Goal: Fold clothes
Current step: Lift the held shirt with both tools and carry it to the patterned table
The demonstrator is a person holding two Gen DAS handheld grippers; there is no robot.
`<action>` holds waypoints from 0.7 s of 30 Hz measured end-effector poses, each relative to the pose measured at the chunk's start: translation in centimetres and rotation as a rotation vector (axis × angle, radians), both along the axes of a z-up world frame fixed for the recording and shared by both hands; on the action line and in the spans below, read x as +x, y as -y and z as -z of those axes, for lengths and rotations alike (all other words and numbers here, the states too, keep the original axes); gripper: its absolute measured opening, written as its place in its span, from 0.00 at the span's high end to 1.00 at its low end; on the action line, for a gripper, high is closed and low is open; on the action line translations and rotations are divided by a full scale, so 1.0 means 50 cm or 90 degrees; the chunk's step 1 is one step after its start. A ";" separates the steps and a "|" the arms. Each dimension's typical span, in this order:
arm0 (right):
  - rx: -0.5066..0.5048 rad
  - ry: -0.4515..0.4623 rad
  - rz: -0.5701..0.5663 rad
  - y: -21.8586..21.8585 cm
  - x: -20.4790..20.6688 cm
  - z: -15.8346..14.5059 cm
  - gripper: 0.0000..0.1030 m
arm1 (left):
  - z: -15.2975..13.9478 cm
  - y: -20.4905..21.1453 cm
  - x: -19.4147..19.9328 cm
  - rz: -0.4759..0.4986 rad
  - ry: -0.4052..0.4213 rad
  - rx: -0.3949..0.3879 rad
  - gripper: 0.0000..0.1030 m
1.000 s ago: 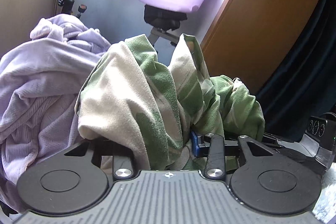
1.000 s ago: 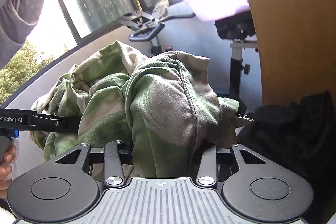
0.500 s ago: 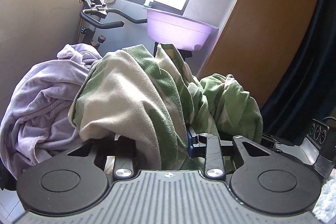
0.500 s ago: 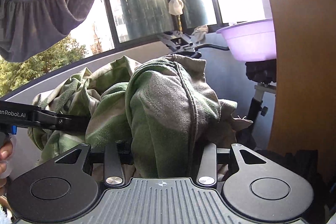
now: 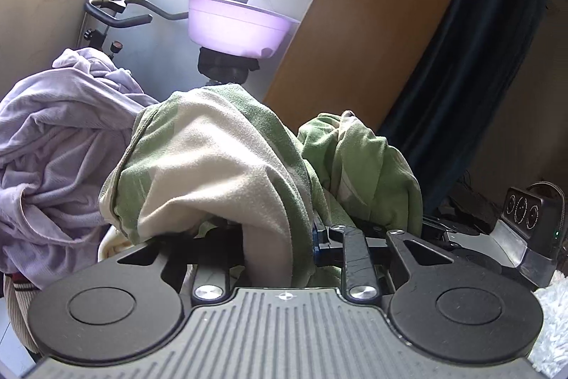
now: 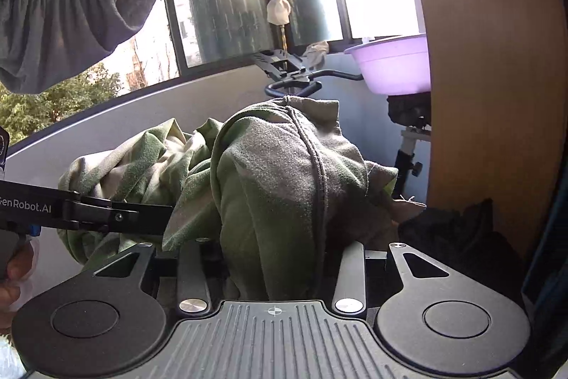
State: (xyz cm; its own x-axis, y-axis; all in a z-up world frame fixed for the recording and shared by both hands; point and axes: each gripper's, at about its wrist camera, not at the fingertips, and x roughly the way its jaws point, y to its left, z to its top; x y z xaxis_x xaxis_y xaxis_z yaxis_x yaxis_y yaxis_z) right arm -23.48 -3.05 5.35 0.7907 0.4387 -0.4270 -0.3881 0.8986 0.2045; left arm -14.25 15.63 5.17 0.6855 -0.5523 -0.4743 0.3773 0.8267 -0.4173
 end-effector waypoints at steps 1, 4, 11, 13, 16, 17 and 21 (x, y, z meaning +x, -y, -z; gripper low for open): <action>-0.003 -0.004 0.008 0.000 -0.024 0.006 0.66 | 0.007 0.001 -0.017 0.007 -0.002 -0.002 0.75; -0.019 -0.023 0.033 0.004 -0.104 0.021 0.66 | 0.036 0.010 -0.062 0.030 -0.017 -0.019 0.76; -0.065 -0.078 0.101 0.096 -0.256 0.013 0.66 | 0.084 0.104 -0.127 0.132 -0.089 -0.035 0.76; -0.063 -0.085 0.137 0.132 -0.290 0.012 0.66 | 0.086 0.151 -0.135 0.167 -0.087 -0.031 0.76; -0.047 -0.074 0.177 0.199 -0.324 0.011 0.66 | 0.081 0.222 -0.141 0.208 -0.069 -0.019 0.77; -0.043 -0.068 0.186 0.225 -0.332 0.012 0.66 | 0.078 0.246 -0.143 0.218 -0.060 -0.014 0.77; -0.025 -0.041 0.220 0.353 -0.372 0.014 0.66 | 0.071 0.405 -0.173 0.257 -0.040 0.001 0.77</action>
State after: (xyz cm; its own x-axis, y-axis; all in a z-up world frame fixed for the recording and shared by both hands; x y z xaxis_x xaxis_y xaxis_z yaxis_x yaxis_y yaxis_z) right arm -42.06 -20.70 4.64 0.8603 0.1321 -0.4924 -0.0467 0.9822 0.1820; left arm -22.88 -4.62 1.60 0.3841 -0.7699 -0.5096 0.6455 0.6185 -0.4480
